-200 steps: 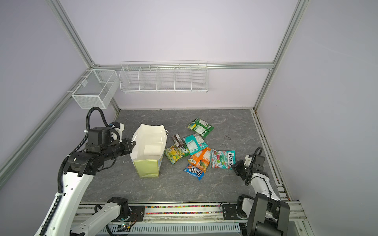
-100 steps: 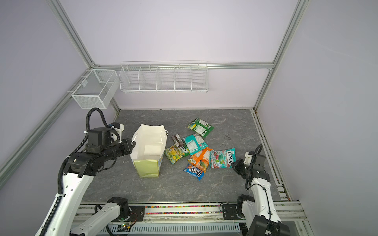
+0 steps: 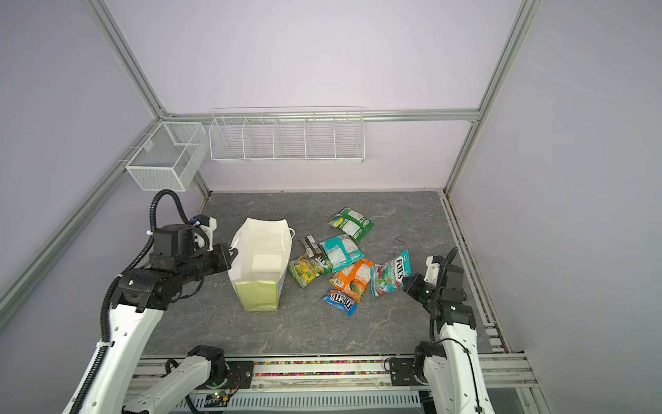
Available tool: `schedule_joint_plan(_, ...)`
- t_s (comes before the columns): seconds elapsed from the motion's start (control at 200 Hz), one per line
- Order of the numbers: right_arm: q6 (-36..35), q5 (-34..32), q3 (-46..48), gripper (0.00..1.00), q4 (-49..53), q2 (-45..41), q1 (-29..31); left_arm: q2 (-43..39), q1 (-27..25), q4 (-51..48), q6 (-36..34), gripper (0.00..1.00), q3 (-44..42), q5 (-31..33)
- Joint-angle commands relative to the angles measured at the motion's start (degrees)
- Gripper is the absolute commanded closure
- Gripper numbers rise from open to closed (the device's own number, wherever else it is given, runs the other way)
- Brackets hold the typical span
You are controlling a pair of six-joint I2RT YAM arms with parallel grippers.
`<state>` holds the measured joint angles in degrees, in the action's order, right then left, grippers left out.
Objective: Place the snacks into the paper bag
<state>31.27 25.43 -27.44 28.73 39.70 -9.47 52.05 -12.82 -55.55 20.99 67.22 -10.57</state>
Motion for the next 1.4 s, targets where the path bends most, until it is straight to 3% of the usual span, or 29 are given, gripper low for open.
schedule_joint_plan(0.0, -0.72, 0.57, -2.34, 0.94, 0.83, -1.29, 1.06, -0.81, -0.19, 0.09, 0.8, 1.0, -0.52, -0.7)
schedule_joint_plan(0.555, -2.53, -0.73, -10.25, 0.94, 4.66, -1.82, 6.89, -0.73, -0.19, 0.18, 0.83, 1.0, -0.43, -0.96)
schedule_joint_plan(1.395, -0.59, 0.34, -17.81, 0.94, 2.51, -3.1, 13.41, -0.9, -0.18, 0.28, 1.33, 1.0, -0.3, -1.29)
